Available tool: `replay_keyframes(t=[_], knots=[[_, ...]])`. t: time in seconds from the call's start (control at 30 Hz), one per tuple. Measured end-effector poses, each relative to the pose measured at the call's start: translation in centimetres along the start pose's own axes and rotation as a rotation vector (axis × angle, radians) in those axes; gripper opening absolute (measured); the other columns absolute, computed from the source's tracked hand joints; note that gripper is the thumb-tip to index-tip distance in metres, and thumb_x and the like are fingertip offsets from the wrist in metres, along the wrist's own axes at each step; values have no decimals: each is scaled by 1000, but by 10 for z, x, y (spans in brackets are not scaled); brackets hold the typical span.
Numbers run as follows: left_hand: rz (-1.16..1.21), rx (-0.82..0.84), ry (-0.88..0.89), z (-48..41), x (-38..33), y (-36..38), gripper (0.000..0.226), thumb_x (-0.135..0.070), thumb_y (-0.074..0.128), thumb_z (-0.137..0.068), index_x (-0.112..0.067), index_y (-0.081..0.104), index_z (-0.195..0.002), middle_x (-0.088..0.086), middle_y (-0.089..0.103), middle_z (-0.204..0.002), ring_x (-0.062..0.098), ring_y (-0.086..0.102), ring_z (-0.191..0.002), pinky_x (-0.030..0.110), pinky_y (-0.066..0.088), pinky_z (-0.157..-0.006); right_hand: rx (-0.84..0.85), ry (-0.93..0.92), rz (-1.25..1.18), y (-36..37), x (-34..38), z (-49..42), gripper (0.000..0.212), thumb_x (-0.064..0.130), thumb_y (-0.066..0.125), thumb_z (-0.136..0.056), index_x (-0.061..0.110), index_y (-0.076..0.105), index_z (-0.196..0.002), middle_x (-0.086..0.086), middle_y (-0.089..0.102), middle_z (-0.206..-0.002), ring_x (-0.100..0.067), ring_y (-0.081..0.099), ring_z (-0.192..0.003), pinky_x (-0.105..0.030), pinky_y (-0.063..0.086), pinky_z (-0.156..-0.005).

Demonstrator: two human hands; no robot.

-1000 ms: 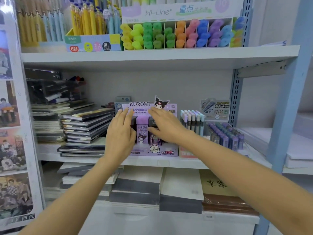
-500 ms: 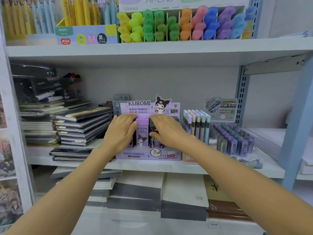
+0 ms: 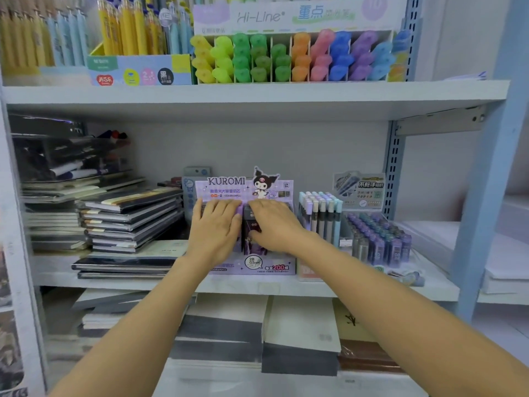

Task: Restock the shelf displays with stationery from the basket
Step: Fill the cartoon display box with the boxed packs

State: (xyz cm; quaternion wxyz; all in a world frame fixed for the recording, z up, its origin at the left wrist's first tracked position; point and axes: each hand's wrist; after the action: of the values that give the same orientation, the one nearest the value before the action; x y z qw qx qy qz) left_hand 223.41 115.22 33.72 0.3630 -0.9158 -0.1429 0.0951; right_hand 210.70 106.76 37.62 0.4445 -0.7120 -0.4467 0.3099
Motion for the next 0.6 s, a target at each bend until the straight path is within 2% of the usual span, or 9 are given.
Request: replay_keyframes(t=[0.1, 0.2, 0.27, 0.33, 0.4, 0.43, 0.5, 0.6], knots=[[-63, 34, 15, 4, 2, -1, 81, -51, -5, -86, -20, 36, -147, -1, 42, -148, 22, 26, -142, 46, -2, -120, 37, -25, -145, -12, -12, 5, 64, 30, 60, -92, 10, 32, -146, -10, 36, -150, -28, 34, -138, -39, 31, -112], [-43, -3, 63, 22, -9, 1, 76, -58, 5, -90, -20, 14, -154, 2, 13, -162, 24, 2, -150, 45, -10, -120, -98, -54, -82, -31, -40, 18, 78, 44, 58, -91, 20, 17, -153, -2, 11, -162, -20, 12, -148, -41, 9, -121], [0, -3, 186, 41, -23, 8, 69, -58, 17, -94, -24, 12, -154, 3, 4, -162, 24, -3, -150, 48, -6, -120, -69, 7, 15, -38, -64, 28, 82, 58, 53, -89, 26, 14, -154, 0, 5, -162, -20, 6, -149, -44, 2, -121], [-13, 53, 276, 56, -35, 20, 65, -59, 21, -96, -31, 11, -154, 1, -2, -163, 22, -8, -150, 54, -3, -119, 46, 98, 24, -37, -81, 37, 88, 70, 47, -84, 28, 13, -154, 0, 9, -162, -23, 9, -149, -49, 7, -120], [-52, 131, 280, 63, -40, 32, 62, -60, 18, -97, -37, 7, -153, -3, -11, -162, 21, -19, -148, 56, -3, -118, 58, 134, -22, -32, -89, 43, 88, 74, 46, -82, 28, 19, -152, -1, 23, -159, -24, 21, -145, -48, 23, -117], [-66, 154, 273, 64, -40, 36, 60, -59, 19, -98, -38, 10, -153, -3, -13, -162, 23, -22, -147, 56, -3, -118, 34, 138, -37, -29, -89, 44, 86, 73, 47, -83, 27, 23, -151, -2, 30, -156, -25, 25, -142, -46, 28, -114], [-47, 139, 282, 63, -40, 39, 50, -51, 30, -100, -38, 32, -149, -2, -8, -162, 26, -21, -147, 53, -2, -119, -4, 147, -31, -24, -83, 40, 80, 68, 47, -86, 22, 29, -149, -3, 36, -151, -26, 30, -138, -42, 32, -109], [97, 90, 280, 61, -39, 37, 34, -38, 41, -101, -34, 56, -132, -4, 5, -162, 24, -13, -149, 49, 1, -120, 1, 164, -9, -23, -74, 34, 75, 62, 45, -91, 17, 29, -148, -5, 35, -152, -27, 29, -138, -44, 32, -110]])
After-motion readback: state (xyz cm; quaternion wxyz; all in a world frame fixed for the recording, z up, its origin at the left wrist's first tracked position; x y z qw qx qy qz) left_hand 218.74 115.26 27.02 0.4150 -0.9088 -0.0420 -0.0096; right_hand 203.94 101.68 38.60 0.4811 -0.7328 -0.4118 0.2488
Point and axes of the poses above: each hand's wrist, its own z-axis away from the middle knuckle, its own y-axis out of the palm, x = y × z
